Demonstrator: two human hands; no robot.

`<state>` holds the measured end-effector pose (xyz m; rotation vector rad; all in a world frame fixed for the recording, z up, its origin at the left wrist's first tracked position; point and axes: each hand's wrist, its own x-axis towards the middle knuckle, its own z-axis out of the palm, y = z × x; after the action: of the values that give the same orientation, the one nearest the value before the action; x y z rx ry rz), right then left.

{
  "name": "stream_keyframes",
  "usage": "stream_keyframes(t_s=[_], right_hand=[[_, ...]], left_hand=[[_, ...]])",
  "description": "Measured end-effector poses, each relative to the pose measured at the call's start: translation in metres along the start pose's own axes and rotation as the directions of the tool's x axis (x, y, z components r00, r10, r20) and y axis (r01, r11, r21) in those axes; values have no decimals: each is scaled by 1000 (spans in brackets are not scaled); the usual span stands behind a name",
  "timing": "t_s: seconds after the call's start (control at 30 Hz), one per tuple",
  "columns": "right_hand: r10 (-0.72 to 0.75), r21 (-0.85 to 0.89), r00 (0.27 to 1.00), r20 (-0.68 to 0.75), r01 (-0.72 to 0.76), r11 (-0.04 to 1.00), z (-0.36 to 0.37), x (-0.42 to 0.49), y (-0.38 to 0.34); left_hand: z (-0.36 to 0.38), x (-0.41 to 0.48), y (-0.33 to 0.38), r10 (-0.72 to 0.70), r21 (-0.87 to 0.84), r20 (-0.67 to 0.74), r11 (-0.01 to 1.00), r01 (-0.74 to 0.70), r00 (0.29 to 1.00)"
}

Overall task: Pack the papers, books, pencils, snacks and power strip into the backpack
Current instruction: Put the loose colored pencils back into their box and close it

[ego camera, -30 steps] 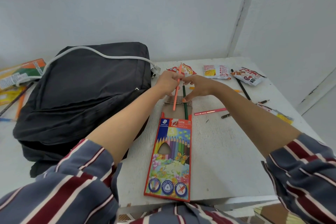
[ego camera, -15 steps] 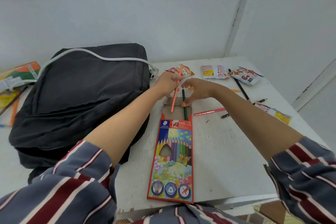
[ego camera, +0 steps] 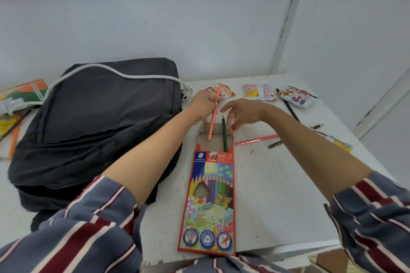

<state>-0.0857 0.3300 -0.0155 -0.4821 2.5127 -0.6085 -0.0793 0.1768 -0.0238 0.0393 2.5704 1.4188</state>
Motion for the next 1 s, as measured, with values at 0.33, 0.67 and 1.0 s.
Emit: stream_keyframes(t_s=[0.33,0.67,1.0], right_hand=[[8,288,992,-124,29,957,3,5,6],[39,315,889,-456,120,941,7,33,8],[-68,131,906,-418,134,982,2,29,10]], left_hand=[[1,1,1,82,-71,-83,994,-88,993],[0,-2,-5,31,-113,-69,993,-38,997],[3,0,-10,-25,-121,-63,992,17,998]])
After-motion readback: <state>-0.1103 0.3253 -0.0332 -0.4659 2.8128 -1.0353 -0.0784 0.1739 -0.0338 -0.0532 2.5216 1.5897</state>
